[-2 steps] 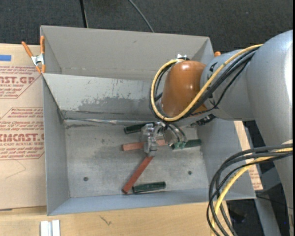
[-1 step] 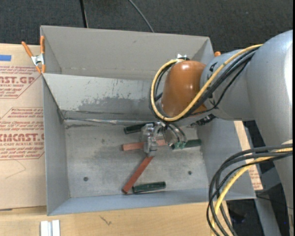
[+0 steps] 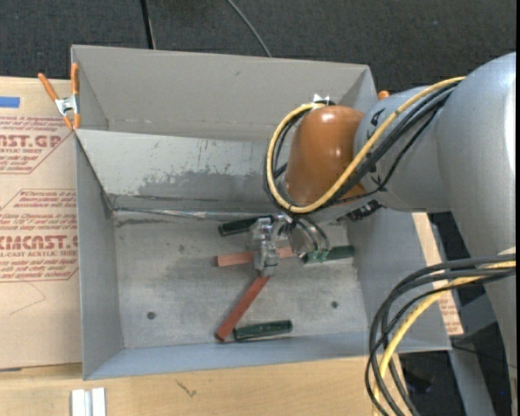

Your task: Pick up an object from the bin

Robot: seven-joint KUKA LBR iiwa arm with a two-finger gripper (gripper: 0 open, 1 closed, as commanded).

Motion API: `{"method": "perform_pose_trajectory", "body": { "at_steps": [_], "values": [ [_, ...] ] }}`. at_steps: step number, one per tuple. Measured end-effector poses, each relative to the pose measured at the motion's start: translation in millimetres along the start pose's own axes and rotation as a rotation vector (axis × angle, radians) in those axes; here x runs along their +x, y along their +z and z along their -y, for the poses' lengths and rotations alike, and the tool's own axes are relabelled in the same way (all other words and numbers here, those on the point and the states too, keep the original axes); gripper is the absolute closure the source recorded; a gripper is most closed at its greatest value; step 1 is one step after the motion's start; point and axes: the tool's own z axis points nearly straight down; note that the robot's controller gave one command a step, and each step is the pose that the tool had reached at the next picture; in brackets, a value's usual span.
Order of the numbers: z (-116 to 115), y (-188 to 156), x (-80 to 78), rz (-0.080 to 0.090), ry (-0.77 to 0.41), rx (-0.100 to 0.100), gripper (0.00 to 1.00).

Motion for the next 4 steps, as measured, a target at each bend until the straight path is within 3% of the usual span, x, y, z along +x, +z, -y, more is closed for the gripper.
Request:
{"method": "perform_pose_trajectory", "body": {
  "at_steps": [1,4],
  "values": [
    [0,-19,2.3,-0.008,0.0,0.0,1.0],
    [-1,-73,0.4,0.002,-0.001,0.001,1.0]
  ]
}}
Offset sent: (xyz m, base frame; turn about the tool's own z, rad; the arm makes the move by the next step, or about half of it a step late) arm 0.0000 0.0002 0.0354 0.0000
